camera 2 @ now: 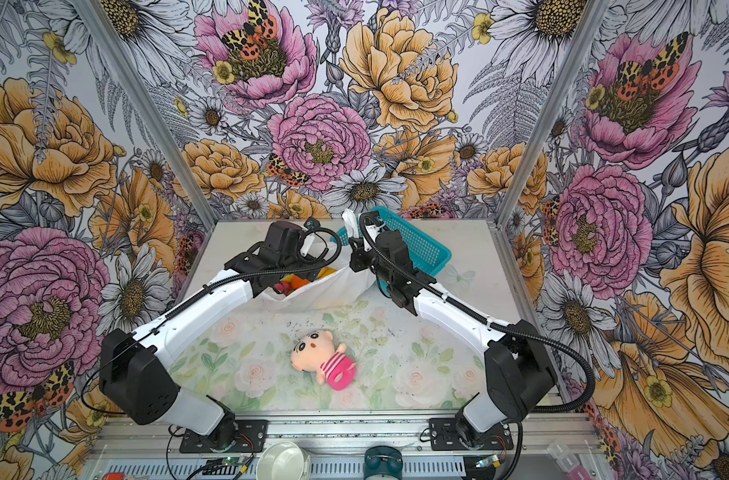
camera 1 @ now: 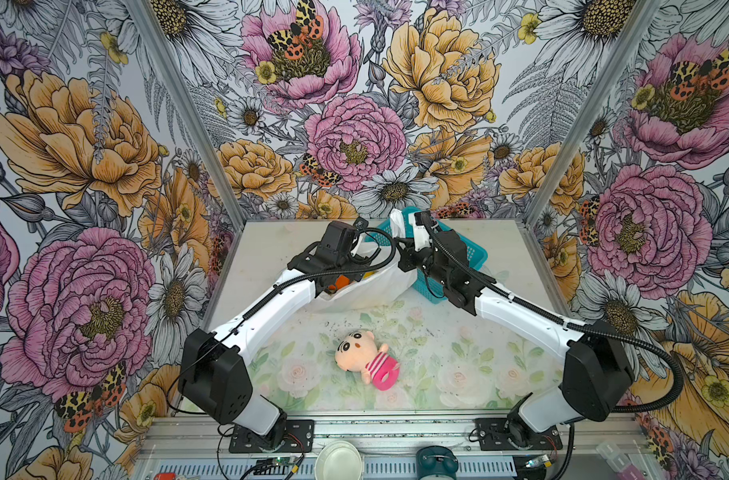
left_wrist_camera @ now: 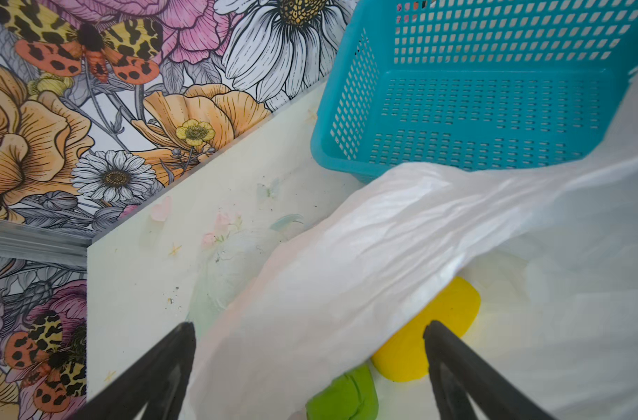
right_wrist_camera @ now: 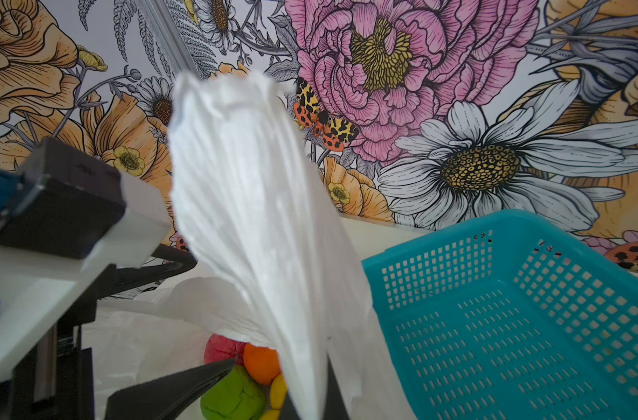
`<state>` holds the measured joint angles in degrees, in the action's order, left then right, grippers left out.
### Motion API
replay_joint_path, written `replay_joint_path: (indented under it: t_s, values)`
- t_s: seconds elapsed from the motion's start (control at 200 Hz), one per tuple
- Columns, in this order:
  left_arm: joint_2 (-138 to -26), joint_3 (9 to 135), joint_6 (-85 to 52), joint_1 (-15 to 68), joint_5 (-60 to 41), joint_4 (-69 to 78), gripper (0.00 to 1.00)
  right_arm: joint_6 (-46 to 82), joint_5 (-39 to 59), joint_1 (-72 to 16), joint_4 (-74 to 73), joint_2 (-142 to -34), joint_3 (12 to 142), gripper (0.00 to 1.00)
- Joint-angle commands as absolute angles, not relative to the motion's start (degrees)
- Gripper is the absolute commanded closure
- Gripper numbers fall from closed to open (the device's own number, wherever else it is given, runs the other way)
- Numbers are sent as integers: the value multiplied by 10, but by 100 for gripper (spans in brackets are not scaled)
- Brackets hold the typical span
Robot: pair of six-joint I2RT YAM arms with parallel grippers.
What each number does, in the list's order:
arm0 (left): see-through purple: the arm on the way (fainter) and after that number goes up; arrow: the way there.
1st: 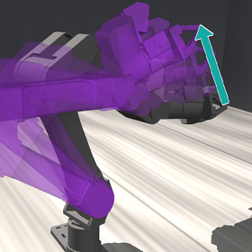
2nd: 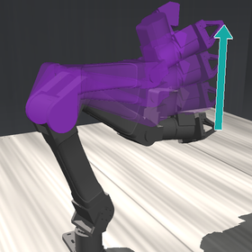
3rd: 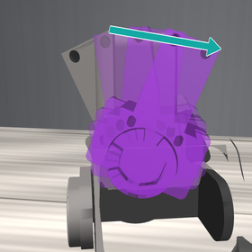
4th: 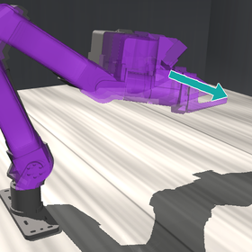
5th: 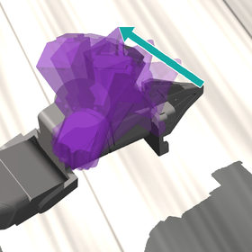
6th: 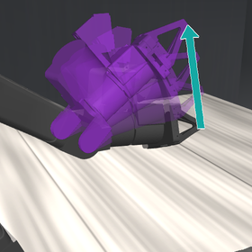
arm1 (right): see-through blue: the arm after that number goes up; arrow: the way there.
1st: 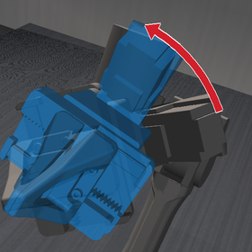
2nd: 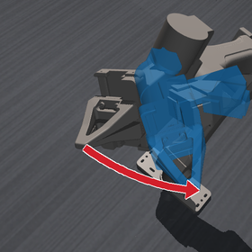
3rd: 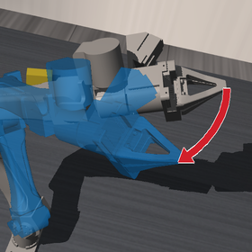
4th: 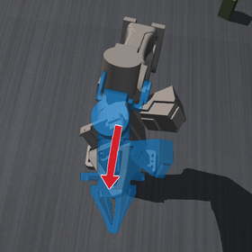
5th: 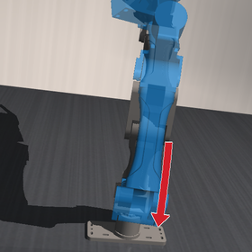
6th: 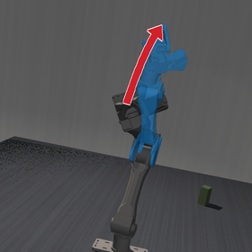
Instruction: Untie the knot of the plastic bag and take out the fruit
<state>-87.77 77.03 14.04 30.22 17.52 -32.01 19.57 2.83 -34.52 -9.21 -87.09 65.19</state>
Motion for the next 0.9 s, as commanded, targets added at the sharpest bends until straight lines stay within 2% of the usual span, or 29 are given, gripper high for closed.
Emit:
replay_joint_path:
  t_s: [0.0, 0.08, 0.145, 0.19, 0.235, 0.275, 0.315, 0.37, 0.425, 0.56, 0.69, 0.895]
  values:
    - [-923, 800, 137, 289, 257, -309, 2, 204, 23, -342, -118, -841, 642, 100]
    - [-950, 828, 128, 277, 257, -312, 9, 206, 20, -342, -123, -839, 638, 100]
    - [-961, 845, 121, 263, 238, -312, 23, 206, 19, -342, -124, -839, 638, 100]
    - [-966, 856, 116, 251, 214, -312, 38, 207, 18, -342, -125, -839, 637, 100]
    - [-971, 866, 111, 239, 192, -311, 64, 208, 18, -342, -128, -839, 635, 100]
    - [-974, 875, 107, 231, 179, -311, 81, 210, 18, -342, -130, -840, 635, 100]
    - [-979, 885, 106, 225, 174, -311, 92, 211, 21, -342, -131, -842, 635, 100]
    - [-987, 901, 106, 223, 187, -311, 100, 212, 24, -342, -131, -847, 638, 100]
    - [-996, 919, 110, 222, 207, -312, 100, 214, 27, -342, -134, -851, 640, 99]
    - [-1025, 979, 119, 221, 252, -328, 100, 218, 29, -341, -136, -859, 642, 73]
    - [-1058, 1037, 135, 223, 285, -344, 100, 218, 25, -340, -136, -859, 641, 53]
    - [-1079, 1122, 160, 233, 371, -367, 100, 218, 28, -338, -136, -860, 641, 32]
